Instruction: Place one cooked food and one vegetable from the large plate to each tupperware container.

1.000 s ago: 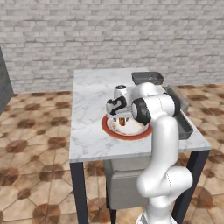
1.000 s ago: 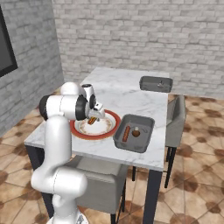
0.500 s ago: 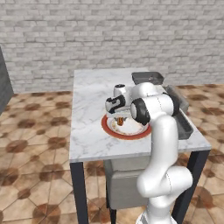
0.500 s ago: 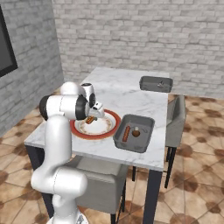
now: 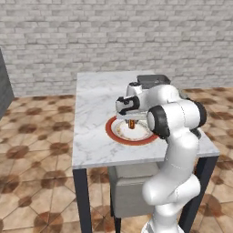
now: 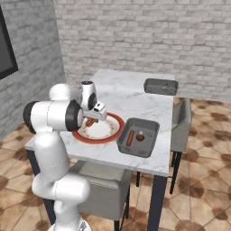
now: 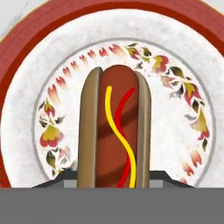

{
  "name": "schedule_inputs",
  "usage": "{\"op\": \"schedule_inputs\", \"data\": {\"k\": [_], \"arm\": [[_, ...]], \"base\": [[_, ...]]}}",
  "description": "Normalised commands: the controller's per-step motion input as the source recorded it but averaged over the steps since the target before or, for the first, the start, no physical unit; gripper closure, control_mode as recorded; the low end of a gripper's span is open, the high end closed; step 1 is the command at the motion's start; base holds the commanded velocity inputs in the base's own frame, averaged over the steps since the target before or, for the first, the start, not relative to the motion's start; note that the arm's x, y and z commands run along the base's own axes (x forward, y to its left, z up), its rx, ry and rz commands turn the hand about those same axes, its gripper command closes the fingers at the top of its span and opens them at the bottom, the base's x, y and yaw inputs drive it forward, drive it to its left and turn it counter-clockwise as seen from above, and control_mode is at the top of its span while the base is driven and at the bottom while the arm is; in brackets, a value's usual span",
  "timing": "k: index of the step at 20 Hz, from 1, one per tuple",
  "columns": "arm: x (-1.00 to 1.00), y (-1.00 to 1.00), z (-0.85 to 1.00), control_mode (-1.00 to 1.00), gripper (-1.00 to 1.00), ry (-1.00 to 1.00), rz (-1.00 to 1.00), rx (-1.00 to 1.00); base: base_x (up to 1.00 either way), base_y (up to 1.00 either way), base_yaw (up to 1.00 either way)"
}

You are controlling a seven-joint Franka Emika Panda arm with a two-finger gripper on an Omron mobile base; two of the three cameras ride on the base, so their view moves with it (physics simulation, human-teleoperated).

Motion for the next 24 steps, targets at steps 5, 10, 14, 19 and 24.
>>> {"op": "schedule_inputs", "data": {"k": [5, 10, 14, 19, 24], "arm": [[-0.96, -0.32, 0.91, -1.00, 1.00, 0.00, 0.02, 0.08], [-0.92, -0.09, 0.97, -1.00, 1.00, 0.00, 0.02, 0.04], [-0.82, 0.00, 0.84, -1.00, 1.00, -0.01, 0.00, 0.02], [-0.74, 0.00, 0.84, -1.00, 1.00, -0.06, 0.00, 0.00], [-0.53, -0.14, 0.74, -1.00, 1.00, -0.06, -0.01, 0.02]], "base": [[0.00, 0.00, 0.00], [0.00, 0.00, 0.00], [0.00, 0.00, 0.00], [0.00, 0.00, 0.00], [0.00, 0.00, 0.00]]}}
